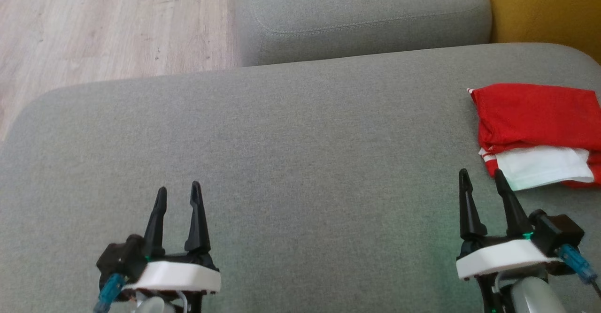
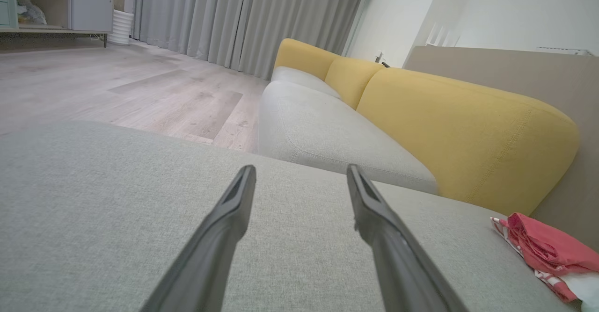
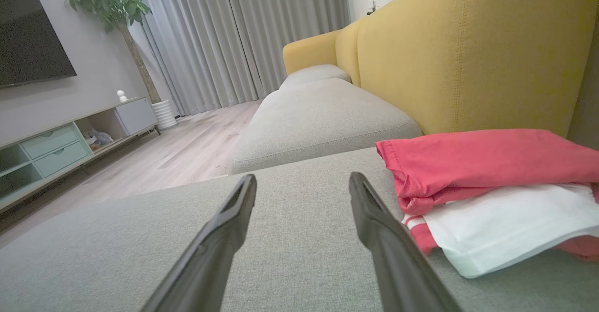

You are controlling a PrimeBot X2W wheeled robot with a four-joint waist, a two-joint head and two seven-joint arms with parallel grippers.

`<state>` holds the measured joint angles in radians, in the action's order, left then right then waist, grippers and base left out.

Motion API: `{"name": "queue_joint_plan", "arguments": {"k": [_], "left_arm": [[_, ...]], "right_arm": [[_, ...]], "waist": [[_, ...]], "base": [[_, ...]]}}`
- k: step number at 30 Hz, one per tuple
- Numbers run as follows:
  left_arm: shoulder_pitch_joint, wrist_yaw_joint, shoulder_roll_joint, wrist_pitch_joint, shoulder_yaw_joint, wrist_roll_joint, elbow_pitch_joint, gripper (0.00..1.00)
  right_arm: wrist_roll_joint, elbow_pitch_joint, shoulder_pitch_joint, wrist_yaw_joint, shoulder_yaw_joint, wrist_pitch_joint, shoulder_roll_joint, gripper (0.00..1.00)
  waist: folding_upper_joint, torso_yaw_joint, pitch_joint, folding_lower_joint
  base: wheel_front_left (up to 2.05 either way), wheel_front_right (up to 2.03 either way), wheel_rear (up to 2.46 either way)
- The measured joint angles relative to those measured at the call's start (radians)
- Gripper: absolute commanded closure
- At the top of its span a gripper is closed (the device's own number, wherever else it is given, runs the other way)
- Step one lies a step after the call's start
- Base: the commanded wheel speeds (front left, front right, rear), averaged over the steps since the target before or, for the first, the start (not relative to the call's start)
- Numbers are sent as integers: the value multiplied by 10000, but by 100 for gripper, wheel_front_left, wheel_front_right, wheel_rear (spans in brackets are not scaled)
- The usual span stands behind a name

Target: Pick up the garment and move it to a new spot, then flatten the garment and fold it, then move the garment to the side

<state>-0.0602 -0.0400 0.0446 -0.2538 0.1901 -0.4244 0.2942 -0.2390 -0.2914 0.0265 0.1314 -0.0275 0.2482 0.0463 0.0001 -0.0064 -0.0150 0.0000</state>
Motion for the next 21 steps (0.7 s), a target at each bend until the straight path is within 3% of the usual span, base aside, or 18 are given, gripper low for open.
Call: {"name": "queue_joint_plan", "arguments": {"k": [6, 7, 11, 21], "left_arm": [[79, 0, 0, 0, -50, -194, -59, 0], [79, 2, 0, 0, -54, -261, -61, 100], [400, 0, -12, 77, 0, -360, 504, 100], [472, -44, -13, 341, -117, -1200, 525, 100]], "right_arm": [[111, 0, 0, 0, -2, 0, 0, 0], [109, 0, 0, 0, -12, 0, 0, 100], [-4, -571, -289, 0, -13, -31, -13, 100], [-1009, -566, -382, 0, 33, -293, -13, 100]], "waist": [[0, -24, 23, 0], [0, -32, 30, 0], [0, -36, 35, 0], [0, -28, 46, 0]], "base": [[0, 0, 0], [0, 0, 0], [0, 0, 0], [0, 0, 0]]}}
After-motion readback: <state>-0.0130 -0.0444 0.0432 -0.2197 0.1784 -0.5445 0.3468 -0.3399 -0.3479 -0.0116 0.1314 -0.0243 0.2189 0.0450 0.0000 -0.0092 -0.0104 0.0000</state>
